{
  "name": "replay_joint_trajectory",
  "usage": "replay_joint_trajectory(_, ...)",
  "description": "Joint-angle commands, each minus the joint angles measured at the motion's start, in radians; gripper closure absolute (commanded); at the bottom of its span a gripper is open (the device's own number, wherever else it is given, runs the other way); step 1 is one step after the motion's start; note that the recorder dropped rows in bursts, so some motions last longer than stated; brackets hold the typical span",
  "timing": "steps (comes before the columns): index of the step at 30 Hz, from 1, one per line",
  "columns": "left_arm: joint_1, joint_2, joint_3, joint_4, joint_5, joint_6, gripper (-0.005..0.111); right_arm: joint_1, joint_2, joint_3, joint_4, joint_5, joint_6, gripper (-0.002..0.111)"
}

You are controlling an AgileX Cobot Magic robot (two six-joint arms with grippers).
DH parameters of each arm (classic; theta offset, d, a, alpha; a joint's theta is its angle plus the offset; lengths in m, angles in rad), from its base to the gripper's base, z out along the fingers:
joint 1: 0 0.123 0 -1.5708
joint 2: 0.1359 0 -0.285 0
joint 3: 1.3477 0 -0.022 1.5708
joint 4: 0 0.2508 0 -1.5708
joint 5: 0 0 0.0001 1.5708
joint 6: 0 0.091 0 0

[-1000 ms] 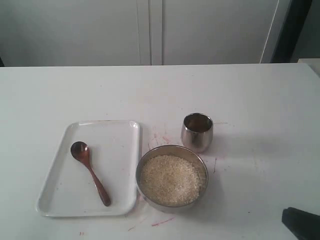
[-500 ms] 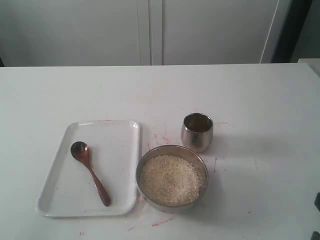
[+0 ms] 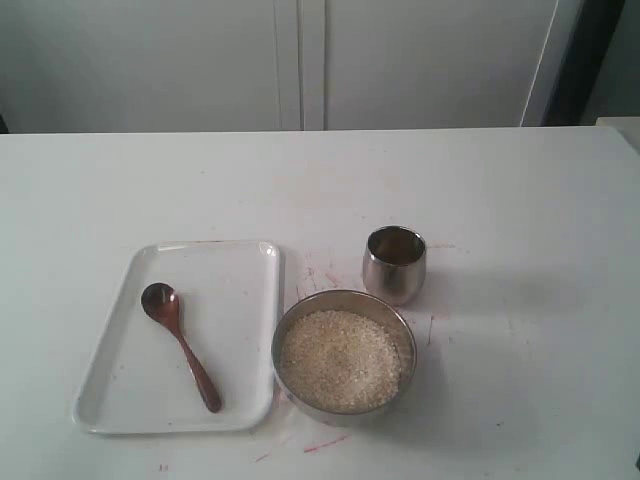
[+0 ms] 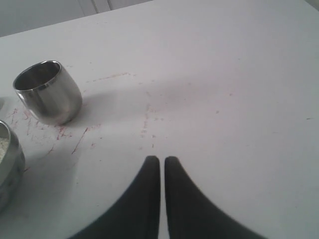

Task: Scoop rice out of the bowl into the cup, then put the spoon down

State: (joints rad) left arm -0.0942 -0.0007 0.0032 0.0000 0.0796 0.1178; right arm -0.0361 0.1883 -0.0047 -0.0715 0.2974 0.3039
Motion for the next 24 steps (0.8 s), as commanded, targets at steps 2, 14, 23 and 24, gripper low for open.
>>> replay_joint_trajectory(2,0.002,0.001,-0.003,0.000,-0.005,-0.005,0.092,-0.006,-0.005,0.005,-0.009,-0.005,-0.012,0.104)
replay_joint_trajectory(14,0.002,0.001,-0.003,0.000,-0.005,-0.005,0.092,-0.006,-0.005,0.005,-0.007,-0.005,-0.012,0.104)
replay_joint_trajectory(23,0.002,0.001,-0.003,0.000,-0.005,-0.005,0.092,-0.006,-0.005,0.005,-0.009,-0.005,-0.012,0.104)
replay_joint_trajectory(24,0.002,0.001,-0.003,0.000,-0.005,-0.005,0.092,-0.006,-0.005,0.005,-0.009,-0.005,-0.012,0.104)
